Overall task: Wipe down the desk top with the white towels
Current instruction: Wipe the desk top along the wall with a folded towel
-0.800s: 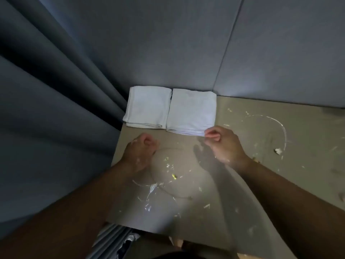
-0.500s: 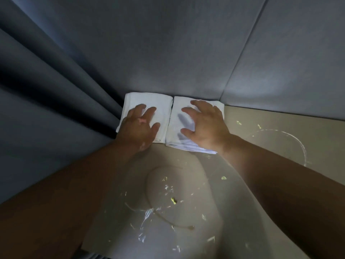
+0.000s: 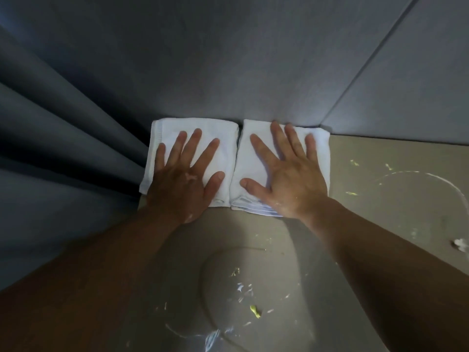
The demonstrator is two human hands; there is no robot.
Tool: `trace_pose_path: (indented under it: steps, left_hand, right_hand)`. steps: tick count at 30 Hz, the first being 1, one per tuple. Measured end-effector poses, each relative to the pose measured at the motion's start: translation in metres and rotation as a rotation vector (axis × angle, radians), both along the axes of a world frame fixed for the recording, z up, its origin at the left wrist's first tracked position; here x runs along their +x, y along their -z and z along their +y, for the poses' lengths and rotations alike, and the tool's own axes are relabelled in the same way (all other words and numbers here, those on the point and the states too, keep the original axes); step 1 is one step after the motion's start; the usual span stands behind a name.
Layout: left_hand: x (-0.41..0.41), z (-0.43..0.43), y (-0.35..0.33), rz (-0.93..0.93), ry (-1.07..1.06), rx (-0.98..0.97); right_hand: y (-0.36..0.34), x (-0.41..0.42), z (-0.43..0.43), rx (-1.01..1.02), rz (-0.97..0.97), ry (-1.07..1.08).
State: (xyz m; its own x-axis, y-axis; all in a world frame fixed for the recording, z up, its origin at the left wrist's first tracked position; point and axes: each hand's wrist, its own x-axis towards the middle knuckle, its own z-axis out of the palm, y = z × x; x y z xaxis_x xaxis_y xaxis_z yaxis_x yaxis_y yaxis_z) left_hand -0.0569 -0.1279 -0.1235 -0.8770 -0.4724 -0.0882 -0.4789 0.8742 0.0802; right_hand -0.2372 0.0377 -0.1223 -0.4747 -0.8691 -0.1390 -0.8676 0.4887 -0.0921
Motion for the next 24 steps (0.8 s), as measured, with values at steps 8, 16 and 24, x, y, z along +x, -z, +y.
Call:
trace_pose_path:
  steps: [8, 16, 24]
  left_hand:
    - [0.0, -0.002, 0.003, -0.02, -0.051, 0.03]
    - [-0.004, -0.002, -0.004, -0.101, -0.048, 0.081]
    - [-0.003, 0.0, -0.003, -0.082, -0.048, 0.063]
  right_hand:
    - [0.002, 0.04, 0.012, -0.009, -0.004, 0.191]
    - [-0.007, 0.134, 0.089, 0.016, -0.101, -0.008]
    - [-0.012, 0.103, 0.08, 0.057, -0.137, -0.08]
